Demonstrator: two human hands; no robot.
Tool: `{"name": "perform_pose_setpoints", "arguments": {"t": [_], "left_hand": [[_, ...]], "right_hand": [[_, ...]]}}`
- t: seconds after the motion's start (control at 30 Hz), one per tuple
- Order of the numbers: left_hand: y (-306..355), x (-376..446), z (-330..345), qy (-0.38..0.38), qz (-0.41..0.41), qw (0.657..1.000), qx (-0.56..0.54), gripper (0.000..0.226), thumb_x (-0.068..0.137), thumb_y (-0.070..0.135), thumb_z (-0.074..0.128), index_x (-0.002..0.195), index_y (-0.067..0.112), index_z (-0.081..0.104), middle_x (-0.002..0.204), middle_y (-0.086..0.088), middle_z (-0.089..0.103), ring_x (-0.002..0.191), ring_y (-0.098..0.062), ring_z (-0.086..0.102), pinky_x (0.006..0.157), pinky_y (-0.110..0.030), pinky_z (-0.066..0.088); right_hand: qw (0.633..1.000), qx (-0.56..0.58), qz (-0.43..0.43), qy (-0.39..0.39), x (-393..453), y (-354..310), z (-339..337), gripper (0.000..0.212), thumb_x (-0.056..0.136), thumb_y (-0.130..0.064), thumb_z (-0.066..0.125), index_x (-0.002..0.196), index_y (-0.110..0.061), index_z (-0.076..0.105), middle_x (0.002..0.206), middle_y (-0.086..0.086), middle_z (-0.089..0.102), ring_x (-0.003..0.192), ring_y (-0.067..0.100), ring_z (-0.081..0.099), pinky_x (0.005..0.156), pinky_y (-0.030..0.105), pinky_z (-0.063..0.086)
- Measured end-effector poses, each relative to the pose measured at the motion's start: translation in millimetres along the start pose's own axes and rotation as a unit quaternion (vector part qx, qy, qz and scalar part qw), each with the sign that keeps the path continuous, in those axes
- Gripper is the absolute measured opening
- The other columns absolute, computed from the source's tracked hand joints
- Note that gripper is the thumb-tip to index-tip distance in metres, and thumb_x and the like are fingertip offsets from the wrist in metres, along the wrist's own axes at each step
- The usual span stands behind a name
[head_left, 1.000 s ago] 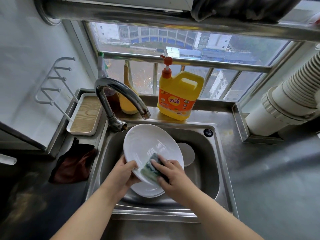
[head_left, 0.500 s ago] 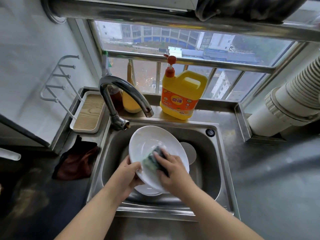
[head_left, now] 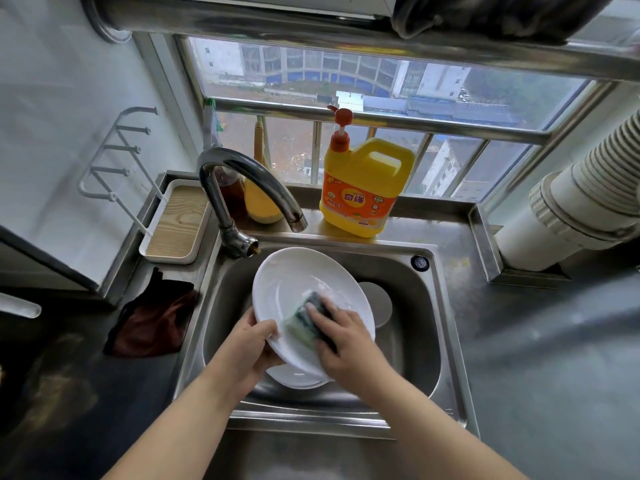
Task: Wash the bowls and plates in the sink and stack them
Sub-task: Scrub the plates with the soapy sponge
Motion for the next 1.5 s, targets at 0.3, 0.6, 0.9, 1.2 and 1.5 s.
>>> {"name": "perform_pose_setpoints", "arguments": {"t": [0.3, 0.6, 0.9, 1.2, 1.5], "left_hand": [[7, -4, 7, 0.023, 0.01, 1.0, -0.002, 0.04, 0.087, -0.012, 0.036, 0.106, 0.016, 0.057, 0.098, -0.013, 0.068, 0.089, -0.03, 0.064, 0.061, -0.036, 0.06], [15, 5, -8, 0.06, 0.015, 0.998, -0.003, 0.033, 0.085, -0.007, 0.037, 0.101, 0.015, 0.056, 0.097, -0.013, 0.063, 0.085, -0.029, 0.06, 0.053, -0.033, 0.054], [22, 18, -28, 0.072, -0.018, 0.997, 0.021, 0.027, 0.088, 0.009, 0.039, 0.107, 0.013, 0.057, 0.096, -0.015, 0.064, 0.084, -0.029, 0.061, 0.061, -0.037, 0.054], [-5, 7, 28, -0.012, 0.018, 0.999, -0.041, 0.066, 0.056, -0.003, 0.053, 0.12, 0.013, 0.054, 0.1, -0.016, 0.071, 0.088, -0.029, 0.07, 0.065, -0.035, 0.059], [0, 2, 9, 0.014, 0.029, 0.998, -0.049, 0.053, 0.083, -0.014, 0.031, 0.12, 0.017, 0.052, 0.104, -0.014, 0.065, 0.091, -0.031, 0.064, 0.061, -0.037, 0.057]], "right_hand": [[0.994, -0.069, 0.085, -0.011, 1, 11, -4, 0.053, 0.097, -0.03, 0.043, 0.147, -0.038, 0.027, 0.159, -0.003, 0.016, 0.127, 0.029, 0.033, 0.109, 0.032, 0.022], [0.986, -0.152, 0.068, -0.029, -6, 33, -14, 0.055, 0.093, -0.043, 0.028, 0.147, -0.039, 0.026, 0.158, -0.005, 0.018, 0.133, 0.024, 0.027, 0.109, 0.031, 0.018], [0.978, -0.202, -0.042, -0.033, -26, 18, -25, 0.094, 0.063, -0.087, 0.043, 0.141, -0.034, 0.041, 0.151, -0.008, 0.035, 0.123, 0.022, 0.041, 0.106, 0.04, 0.032], [0.981, -0.13, -0.038, 0.136, -20, -8, -13, 0.055, 0.053, -0.027, 0.07, 0.107, -0.022, 0.07, 0.11, 0.001, 0.071, 0.074, 0.024, 0.067, 0.064, 0.031, 0.054], [0.998, -0.063, 0.004, 0.019, -17, 29, -13, 0.066, 0.086, -0.065, 0.026, 0.143, -0.035, 0.039, 0.154, -0.013, 0.028, 0.13, 0.017, 0.035, 0.109, 0.02, 0.018]]}}
Point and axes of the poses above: each hand's wrist, its own x-axis towards the middle knuckle, its own z-axis out of the palm, y = z × x, the point moved 7 cm from there along x, towards the middle knuckle
